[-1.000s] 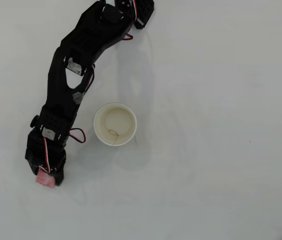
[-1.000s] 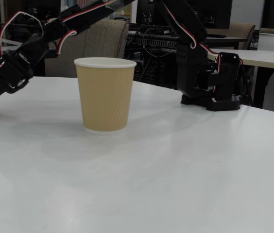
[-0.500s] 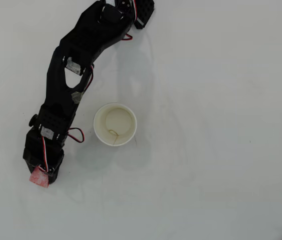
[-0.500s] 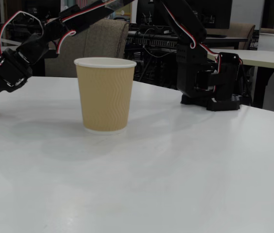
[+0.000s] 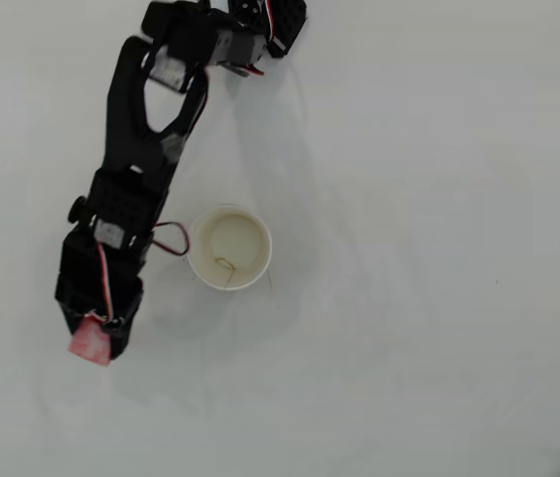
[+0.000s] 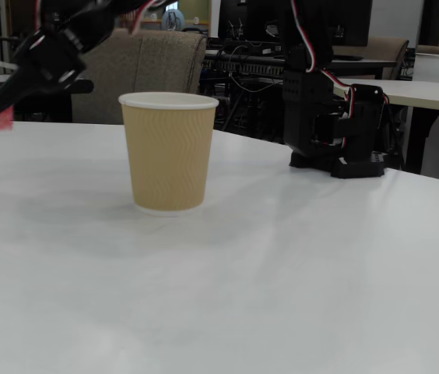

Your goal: Grasp a red cube and put it in the cup.

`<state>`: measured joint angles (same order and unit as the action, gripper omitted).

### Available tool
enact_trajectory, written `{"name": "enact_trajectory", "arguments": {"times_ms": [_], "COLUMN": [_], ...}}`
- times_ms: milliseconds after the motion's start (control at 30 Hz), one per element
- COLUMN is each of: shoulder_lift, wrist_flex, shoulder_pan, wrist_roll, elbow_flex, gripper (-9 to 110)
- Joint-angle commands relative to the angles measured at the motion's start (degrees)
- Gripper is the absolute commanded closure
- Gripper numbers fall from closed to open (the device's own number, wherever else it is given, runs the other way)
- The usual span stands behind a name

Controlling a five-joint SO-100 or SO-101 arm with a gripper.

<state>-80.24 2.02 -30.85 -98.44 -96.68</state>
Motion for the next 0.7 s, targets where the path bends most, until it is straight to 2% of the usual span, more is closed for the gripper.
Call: {"name": "enact_trajectory", "arguments": {"times_ms": [0, 233, 667], "shoulder_lift": [-16.26, -30.59, -47.64], "wrist_flex": [-0.53, -0.44, 0.35], "shoulder_pan": [1.23, 4.83, 10.9], "wrist_roll": [0.44, 0.88, 1.49], "elbow_flex": [-6.5, -19.07, -31.38], "gripper": [96, 96, 96]}}
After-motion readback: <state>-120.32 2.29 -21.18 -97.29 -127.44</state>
